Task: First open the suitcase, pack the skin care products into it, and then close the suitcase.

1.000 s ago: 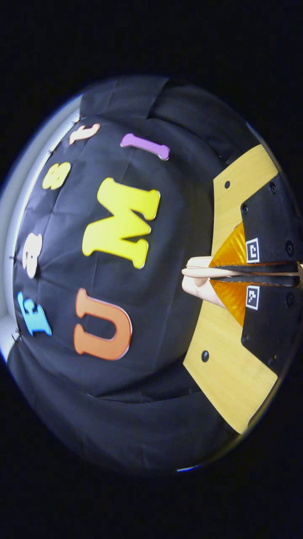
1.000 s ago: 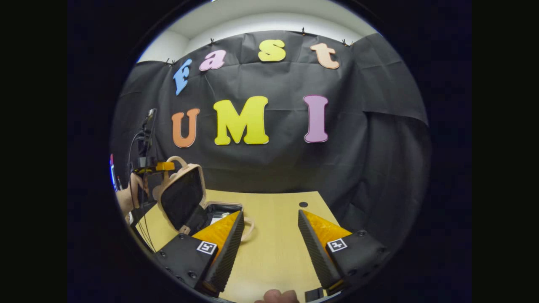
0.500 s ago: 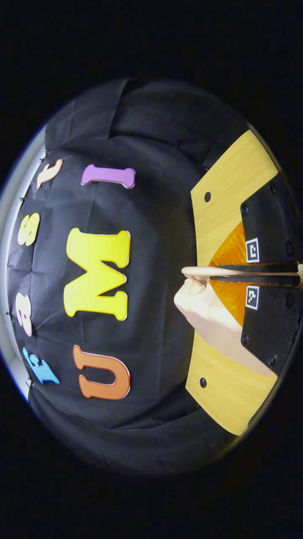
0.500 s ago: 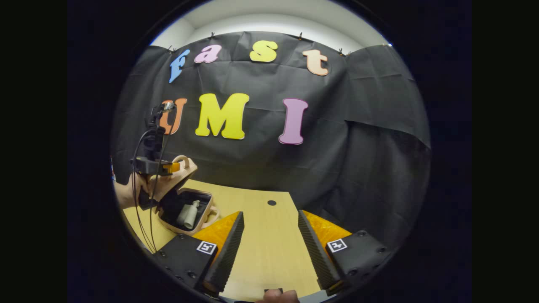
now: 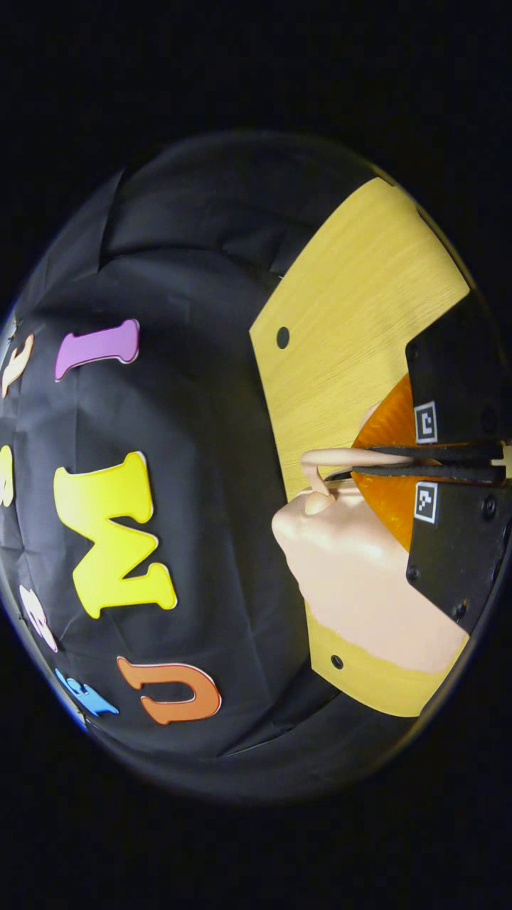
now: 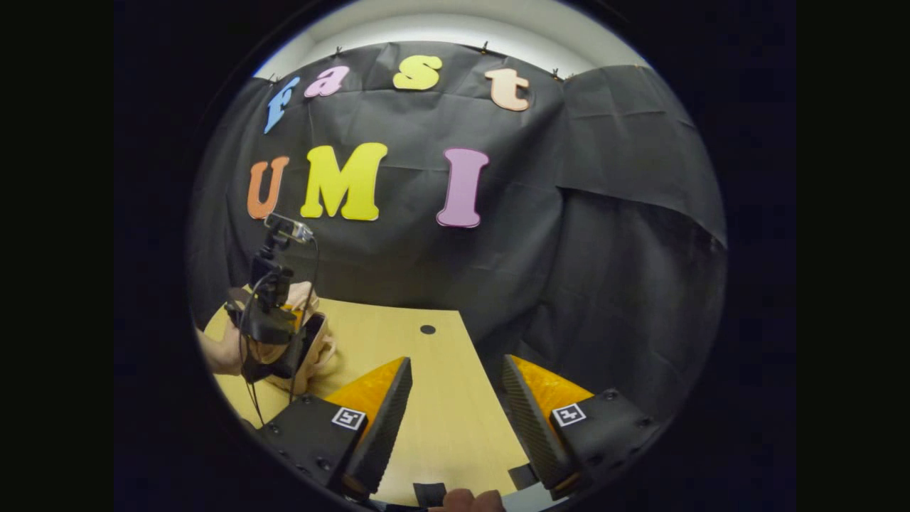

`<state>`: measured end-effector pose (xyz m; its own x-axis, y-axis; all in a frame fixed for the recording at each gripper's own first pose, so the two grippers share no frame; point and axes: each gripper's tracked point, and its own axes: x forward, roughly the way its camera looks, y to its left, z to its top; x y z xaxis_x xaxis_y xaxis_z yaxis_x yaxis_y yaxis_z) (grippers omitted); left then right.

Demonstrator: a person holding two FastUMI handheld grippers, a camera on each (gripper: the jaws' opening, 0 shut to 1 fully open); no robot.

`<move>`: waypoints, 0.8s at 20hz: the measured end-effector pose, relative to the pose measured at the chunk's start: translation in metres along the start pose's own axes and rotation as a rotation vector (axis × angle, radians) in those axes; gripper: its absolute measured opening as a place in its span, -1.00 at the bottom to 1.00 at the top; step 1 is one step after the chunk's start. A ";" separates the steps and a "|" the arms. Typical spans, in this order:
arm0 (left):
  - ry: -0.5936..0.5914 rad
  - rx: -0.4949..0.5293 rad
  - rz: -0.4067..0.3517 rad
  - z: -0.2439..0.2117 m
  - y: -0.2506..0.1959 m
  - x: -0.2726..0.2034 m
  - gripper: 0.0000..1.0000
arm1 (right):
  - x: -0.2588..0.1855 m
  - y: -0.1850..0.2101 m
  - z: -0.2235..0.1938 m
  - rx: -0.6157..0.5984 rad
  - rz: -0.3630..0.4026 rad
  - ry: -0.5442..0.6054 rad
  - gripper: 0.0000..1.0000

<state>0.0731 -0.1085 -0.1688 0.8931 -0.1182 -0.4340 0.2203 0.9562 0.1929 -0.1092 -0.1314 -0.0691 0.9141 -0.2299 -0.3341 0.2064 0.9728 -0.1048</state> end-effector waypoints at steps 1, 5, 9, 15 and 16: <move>0.024 0.019 0.000 -0.007 -0.006 0.007 -0.89 | 0.002 -0.005 -0.002 0.009 -0.009 0.006 0.53; 0.095 0.074 -0.002 -0.030 -0.018 0.025 -0.88 | 0.015 -0.026 -0.015 0.039 -0.040 0.032 0.53; 0.118 0.109 0.002 -0.040 -0.027 0.029 -0.88 | 0.027 -0.031 -0.025 0.068 -0.035 0.058 0.59; 0.195 0.176 -0.035 -0.055 -0.047 0.030 -0.66 | 0.044 -0.007 -0.018 0.053 0.034 0.048 0.53; 0.210 0.164 -0.039 -0.057 -0.049 0.027 -0.55 | 0.044 -0.002 -0.013 0.044 0.046 0.036 0.53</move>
<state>0.0641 -0.1437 -0.2408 0.7854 -0.0791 -0.6139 0.3288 0.8936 0.3055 -0.0737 -0.1441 -0.0957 0.9102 -0.1847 -0.3708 0.1800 0.9825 -0.0475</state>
